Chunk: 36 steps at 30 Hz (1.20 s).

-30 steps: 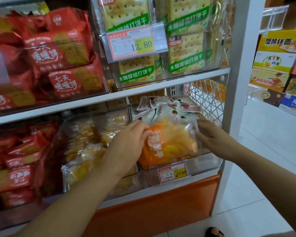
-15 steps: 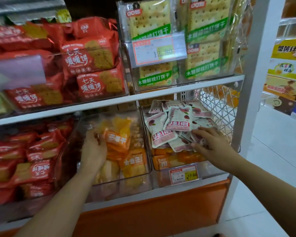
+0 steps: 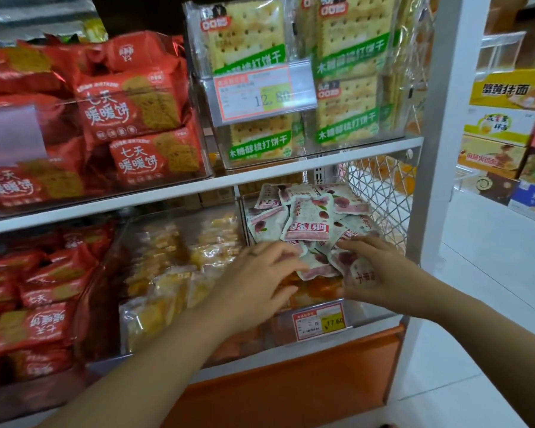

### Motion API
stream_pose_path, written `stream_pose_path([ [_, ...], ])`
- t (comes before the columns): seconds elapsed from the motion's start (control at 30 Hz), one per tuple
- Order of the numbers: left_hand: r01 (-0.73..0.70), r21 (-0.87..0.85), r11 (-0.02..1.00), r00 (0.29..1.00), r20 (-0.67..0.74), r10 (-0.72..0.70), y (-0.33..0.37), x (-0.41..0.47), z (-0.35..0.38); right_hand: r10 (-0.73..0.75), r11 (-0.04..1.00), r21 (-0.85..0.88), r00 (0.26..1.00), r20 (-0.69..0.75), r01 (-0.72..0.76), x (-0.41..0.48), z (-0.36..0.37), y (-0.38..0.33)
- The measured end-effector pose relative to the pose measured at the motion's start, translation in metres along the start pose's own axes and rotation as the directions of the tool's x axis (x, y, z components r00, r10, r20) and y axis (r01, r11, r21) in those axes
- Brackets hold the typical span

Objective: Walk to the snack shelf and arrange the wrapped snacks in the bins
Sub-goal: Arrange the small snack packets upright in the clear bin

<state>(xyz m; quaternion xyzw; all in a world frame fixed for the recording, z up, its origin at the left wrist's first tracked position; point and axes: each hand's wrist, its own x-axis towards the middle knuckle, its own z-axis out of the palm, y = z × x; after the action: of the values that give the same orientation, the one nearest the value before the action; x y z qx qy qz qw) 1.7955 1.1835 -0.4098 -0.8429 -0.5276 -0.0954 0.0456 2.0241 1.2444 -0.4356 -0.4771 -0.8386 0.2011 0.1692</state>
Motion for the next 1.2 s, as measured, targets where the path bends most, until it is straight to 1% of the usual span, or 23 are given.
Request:
stream_pose_path([
  [0.07, -0.019, 0.097, 0.995, 1.0, 0.025, 0.017, -0.002, 0.018, 0.003, 0.009, 0.999, -0.034, 1.0, 0.017, -0.009, -0.002, -0.001, 0.003],
  [0.13, -0.014, 0.124, 0.992, 0.993, 0.116, 0.0, -0.004, 0.037, 0.007, 0.022, 0.999, -0.047, 1.0, 0.004, -0.021, -0.001, -0.001, 0.005],
  [0.2, -0.014, 0.155, 0.988, 0.982, 0.188, -0.016, -0.008, 0.054, 0.015, 0.03, 1.0, -0.008, 0.999, -0.03, -0.03, 0.0, -0.003, 0.008],
  [0.23, -0.01, 0.171, 0.985, 0.98, 0.199, -0.025, -0.011, 0.061, 0.019, 0.031, 0.999, 0.009, 0.998, -0.049, -0.031, 0.001, -0.005, 0.008],
  [0.37, 0.043, 0.179, 0.983, 0.98, 0.183, -0.076, -0.025, 0.079, 0.023, 0.029, 0.999, 0.018, 0.995, -0.1, -0.027, 0.002, -0.008, 0.01],
  [0.53, 0.051, 0.161, 0.986, 0.979, 0.188, -0.082, -0.032, 0.082, 0.02, 0.023, 1.0, -0.017, 0.996, -0.082, -0.024, 0.007, -0.002, 0.007],
  [0.6, 0.09, 0.139, 0.986, 0.981, 0.158, -0.112, -0.035, 0.081, 0.018, 0.038, 0.999, -0.012, 0.996, -0.086, -0.039, 0.007, -0.005, 0.008],
  [0.67, 0.145, 0.118, 0.982, 0.979, 0.128, -0.159, -0.037, 0.08, 0.016, 0.044, 0.998, -0.044, 0.996, -0.073, -0.047, 0.007, -0.009, 0.011],
  [0.7, 0.16, 0.112, 0.981, 0.976, 0.132, -0.174, -0.038, 0.079, 0.015, 0.049, 0.996, -0.069, 0.997, -0.062, -0.053, 0.008, -0.01, 0.013],
  [0.77, 0.156, 0.117, 0.981, 0.966, 0.189, -0.176, -0.038, 0.078, 0.014, 0.049, 0.994, -0.093, 0.996, -0.069, -0.055, 0.009, -0.013, 0.015],
  [0.87, 0.128, 0.129, 0.983, 0.954, 0.255, -0.158, -0.041, 0.076, 0.011, 0.018, 0.994, -0.101, 0.986, -0.165, -0.035, 0.009, -0.016, 0.016],
  [0.97, 0.129, 0.096, 0.987, 0.959, 0.242, -0.149, -0.041, 0.072, 0.013, -0.02, 0.992, -0.124, 0.959, -0.282, -0.015, 0.01, -0.017, 0.012],
  [1.03, 0.142, 0.045, 0.989, 0.965, 0.215, -0.148, -0.038, 0.072, 0.014, -0.013, 0.991, -0.133, 0.956, -0.292, -0.027, 0.014, -0.015, 0.01],
  [1.13, 0.142, -0.012, 0.99, 0.983, 0.118, -0.14, -0.031, 0.075, 0.015, 0.02, 0.987, -0.148, 0.961, -0.275, -0.062, 0.021, -0.012, 0.01],
  [1.2, 0.142, -0.049, 0.989, 0.985, 0.101, -0.136, -0.03, 0.078, 0.016, 0.03, 0.986, -0.142, 0.943, -0.331, -0.081, 0.024, -0.012, 0.009],
])
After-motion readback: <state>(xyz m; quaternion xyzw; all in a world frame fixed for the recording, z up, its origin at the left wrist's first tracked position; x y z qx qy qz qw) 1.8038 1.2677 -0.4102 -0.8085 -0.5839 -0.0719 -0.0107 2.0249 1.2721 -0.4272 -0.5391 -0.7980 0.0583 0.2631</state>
